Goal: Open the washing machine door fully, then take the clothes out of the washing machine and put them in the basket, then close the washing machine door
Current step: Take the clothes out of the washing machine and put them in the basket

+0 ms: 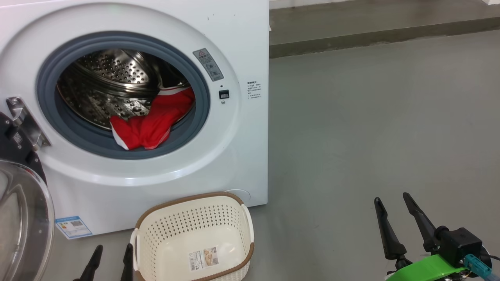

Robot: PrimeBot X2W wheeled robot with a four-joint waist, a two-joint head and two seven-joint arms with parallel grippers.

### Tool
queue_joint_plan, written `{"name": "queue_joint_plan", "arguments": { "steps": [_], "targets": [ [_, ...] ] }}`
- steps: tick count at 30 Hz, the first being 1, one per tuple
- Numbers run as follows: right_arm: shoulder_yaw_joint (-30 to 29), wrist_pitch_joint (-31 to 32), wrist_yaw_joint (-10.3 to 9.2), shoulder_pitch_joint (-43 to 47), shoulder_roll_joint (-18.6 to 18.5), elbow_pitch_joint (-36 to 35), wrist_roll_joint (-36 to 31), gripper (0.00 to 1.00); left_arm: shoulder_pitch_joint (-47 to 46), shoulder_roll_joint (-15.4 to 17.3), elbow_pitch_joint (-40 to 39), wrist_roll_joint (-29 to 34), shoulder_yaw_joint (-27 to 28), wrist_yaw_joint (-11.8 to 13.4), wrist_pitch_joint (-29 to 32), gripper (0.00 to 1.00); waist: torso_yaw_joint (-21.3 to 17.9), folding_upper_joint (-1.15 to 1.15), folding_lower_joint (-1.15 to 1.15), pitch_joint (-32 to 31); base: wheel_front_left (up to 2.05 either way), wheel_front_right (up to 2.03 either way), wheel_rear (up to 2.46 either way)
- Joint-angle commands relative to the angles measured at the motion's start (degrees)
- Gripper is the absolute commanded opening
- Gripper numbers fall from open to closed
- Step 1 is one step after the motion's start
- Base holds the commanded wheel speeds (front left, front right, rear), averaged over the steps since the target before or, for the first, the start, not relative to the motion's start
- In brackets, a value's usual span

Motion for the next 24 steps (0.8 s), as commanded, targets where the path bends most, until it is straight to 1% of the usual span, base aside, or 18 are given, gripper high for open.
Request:
{"name": "queue_joint_plan", "arguments": {
  "steps": [1,7,18,24],
  "targets": [
    [1.0,-0.4,0.36,-1.2,-0.9,-1.3,-0.6,1.0,-1.6,0.6,-0.9,0.8,1.8,0.0,-0.7,1.0,0.0,0.0,0.0,0.0,0.64,-0.64,0.0],
    [1.5,-0.4,0.36,-1.1,-1.1,-0.9,-0.4,1.0,-2.0,0.5,-0.5,1.1,1.9,0.1,-0.7,1.0,0.2,0.0,0.0,0.1,1.12,-1.12,0.0],
    [1.9,-0.4,0.36,-1.0,-1.0,-0.8,-0.2,1.0,-1.9,0.4,-1.5,0.2,2.3,-0.2,-0.7,1.0,0.5,0.0,0.0,0.5,1.83,-1.83,0.0],
    [1.9,-0.4,0.36,-1.1,-1.0,-0.8,-0.1,1.0,-2.1,0.6,-1.5,0.2,2.4,-0.2,-0.7,1.0,0.7,0.0,0.0,0.9,0.98,-0.98,0.0]
  ]
}}
